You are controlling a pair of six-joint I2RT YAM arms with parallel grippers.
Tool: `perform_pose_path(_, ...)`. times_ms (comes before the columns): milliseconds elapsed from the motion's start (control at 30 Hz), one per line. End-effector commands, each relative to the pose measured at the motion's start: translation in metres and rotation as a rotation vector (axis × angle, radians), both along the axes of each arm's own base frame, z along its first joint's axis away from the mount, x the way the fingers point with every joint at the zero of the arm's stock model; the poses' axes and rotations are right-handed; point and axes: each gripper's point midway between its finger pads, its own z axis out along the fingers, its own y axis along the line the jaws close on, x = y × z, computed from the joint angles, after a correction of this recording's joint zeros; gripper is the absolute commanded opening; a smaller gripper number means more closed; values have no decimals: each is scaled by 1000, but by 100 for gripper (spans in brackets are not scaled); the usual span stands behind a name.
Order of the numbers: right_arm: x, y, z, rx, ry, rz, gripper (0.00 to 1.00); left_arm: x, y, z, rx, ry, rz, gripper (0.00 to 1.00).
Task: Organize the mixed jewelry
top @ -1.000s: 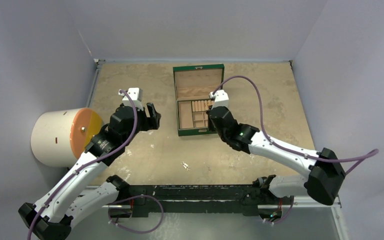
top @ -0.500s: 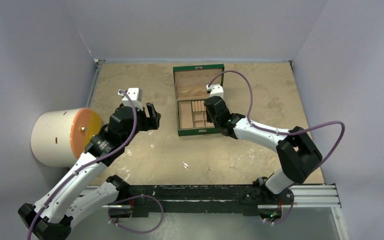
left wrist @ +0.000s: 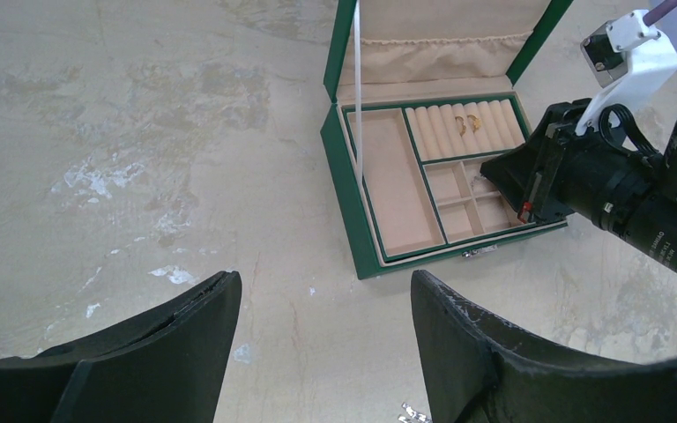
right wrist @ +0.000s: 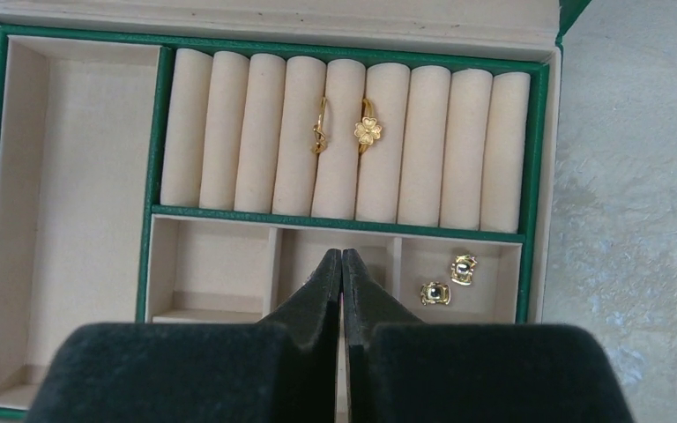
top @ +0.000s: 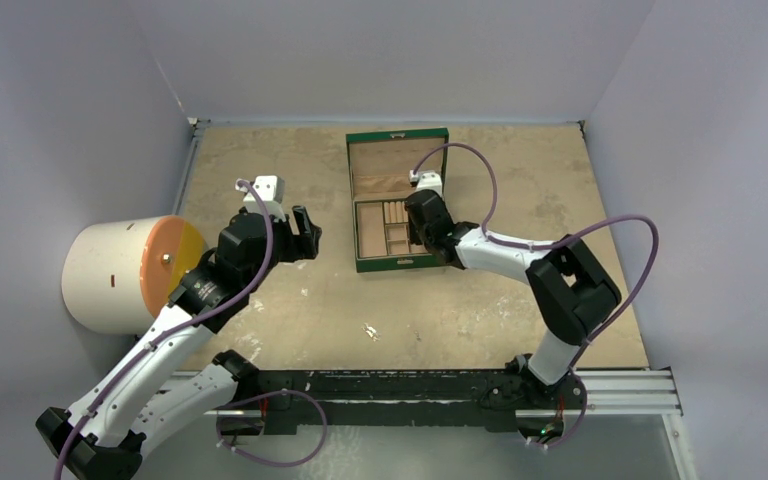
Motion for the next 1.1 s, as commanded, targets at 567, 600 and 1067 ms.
perform_pose_path(567, -29, 10, 70, 214, -69, 104, 26, 4, 3, 8, 1, -31, 11, 70)
perform_pose_path(600, -35, 11, 71, 220, -65, 129, 26, 4, 3, 8, 1, -30, 11, 70)
perform_pose_path(1067, -164, 34, 14, 375, 189, 328, 27, 5, 2, 7, 1, -25, 9, 70)
